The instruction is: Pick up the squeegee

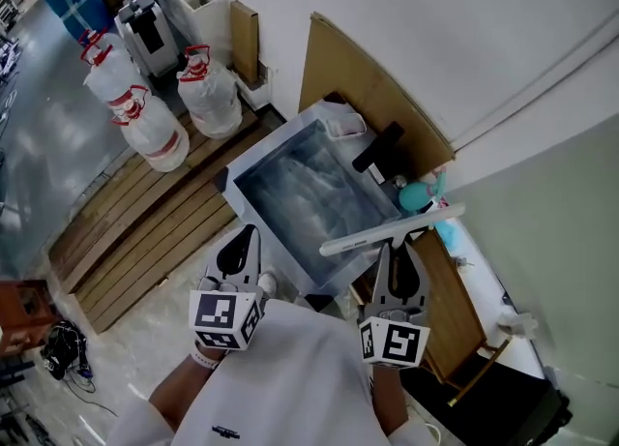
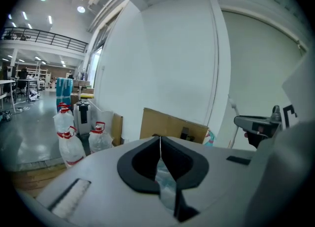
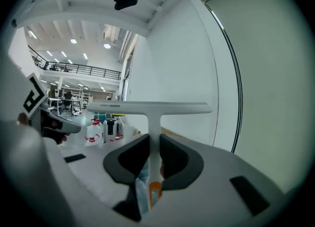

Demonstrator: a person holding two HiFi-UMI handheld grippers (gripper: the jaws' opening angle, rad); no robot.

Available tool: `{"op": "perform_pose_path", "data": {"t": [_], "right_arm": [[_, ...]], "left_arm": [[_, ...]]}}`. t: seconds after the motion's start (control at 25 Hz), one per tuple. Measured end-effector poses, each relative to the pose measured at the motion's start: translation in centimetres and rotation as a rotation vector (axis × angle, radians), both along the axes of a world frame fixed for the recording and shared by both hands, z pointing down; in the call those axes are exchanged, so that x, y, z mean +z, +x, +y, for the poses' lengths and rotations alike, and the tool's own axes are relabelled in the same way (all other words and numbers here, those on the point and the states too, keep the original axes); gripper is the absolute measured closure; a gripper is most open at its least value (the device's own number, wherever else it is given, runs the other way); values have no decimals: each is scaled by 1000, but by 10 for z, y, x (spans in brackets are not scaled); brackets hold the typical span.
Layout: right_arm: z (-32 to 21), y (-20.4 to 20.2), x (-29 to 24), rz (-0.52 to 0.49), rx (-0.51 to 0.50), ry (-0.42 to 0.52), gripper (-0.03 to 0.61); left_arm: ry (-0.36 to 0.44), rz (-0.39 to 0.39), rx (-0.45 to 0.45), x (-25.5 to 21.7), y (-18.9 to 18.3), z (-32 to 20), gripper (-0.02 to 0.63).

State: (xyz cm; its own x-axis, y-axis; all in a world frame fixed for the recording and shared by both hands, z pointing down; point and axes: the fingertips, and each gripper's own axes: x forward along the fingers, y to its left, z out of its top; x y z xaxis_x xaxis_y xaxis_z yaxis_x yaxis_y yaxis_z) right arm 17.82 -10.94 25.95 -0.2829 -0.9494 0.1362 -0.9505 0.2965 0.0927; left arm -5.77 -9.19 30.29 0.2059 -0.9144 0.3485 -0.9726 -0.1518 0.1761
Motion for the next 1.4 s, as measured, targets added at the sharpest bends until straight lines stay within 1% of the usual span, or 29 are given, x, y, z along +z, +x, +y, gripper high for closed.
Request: {"op": "perform_pose_path", "data": {"t": [0.32,0.68,1.4], "right_arm": [[6,10,3,-23,32,-20,520],[14,14,6,-8,47,-30,520],[17,20,15,-25,42,-51,520]], "left_arm": [[9,1,25,-2,9,1,603],[-5,-7,37,5,12,7,603],[-18,-22,40,10,22,11,603]]}}
